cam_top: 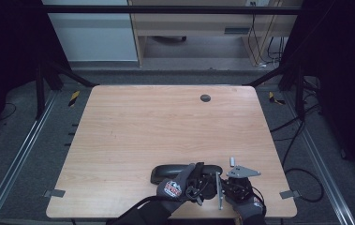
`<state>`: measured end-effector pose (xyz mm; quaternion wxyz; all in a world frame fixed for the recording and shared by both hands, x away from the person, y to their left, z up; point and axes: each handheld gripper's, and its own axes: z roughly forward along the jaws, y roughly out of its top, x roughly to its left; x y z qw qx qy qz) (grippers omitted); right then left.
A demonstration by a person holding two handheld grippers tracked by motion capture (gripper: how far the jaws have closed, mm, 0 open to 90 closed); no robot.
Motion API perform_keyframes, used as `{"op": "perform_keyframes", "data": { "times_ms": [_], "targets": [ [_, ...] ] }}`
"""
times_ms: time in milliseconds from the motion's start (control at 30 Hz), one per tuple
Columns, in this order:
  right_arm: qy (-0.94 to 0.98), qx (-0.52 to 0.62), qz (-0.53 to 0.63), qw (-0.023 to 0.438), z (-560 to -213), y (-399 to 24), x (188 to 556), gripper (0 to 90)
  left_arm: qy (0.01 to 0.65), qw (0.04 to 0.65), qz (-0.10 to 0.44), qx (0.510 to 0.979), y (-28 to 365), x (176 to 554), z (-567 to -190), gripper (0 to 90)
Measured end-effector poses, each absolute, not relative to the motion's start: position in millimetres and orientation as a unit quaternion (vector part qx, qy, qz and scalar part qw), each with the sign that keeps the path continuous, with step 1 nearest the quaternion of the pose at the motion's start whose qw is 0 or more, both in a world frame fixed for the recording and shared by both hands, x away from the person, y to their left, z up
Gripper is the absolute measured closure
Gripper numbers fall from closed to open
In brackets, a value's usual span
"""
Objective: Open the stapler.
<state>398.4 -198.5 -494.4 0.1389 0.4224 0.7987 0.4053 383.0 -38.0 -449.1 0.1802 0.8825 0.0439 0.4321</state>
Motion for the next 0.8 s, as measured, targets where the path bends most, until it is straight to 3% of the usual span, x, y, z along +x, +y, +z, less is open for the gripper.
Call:
{"op": "perform_keyframes", "data": {
  "times_ms": [800],
  "targets": [
    [0.800, 0.415, 0.411, 0.136, -496.2, -194.4, 398.6, 90.0, 0.049, 0.191, 0.436, 0.878, -35.8, 382.7, -446.6, 53.3]
  ]
}}
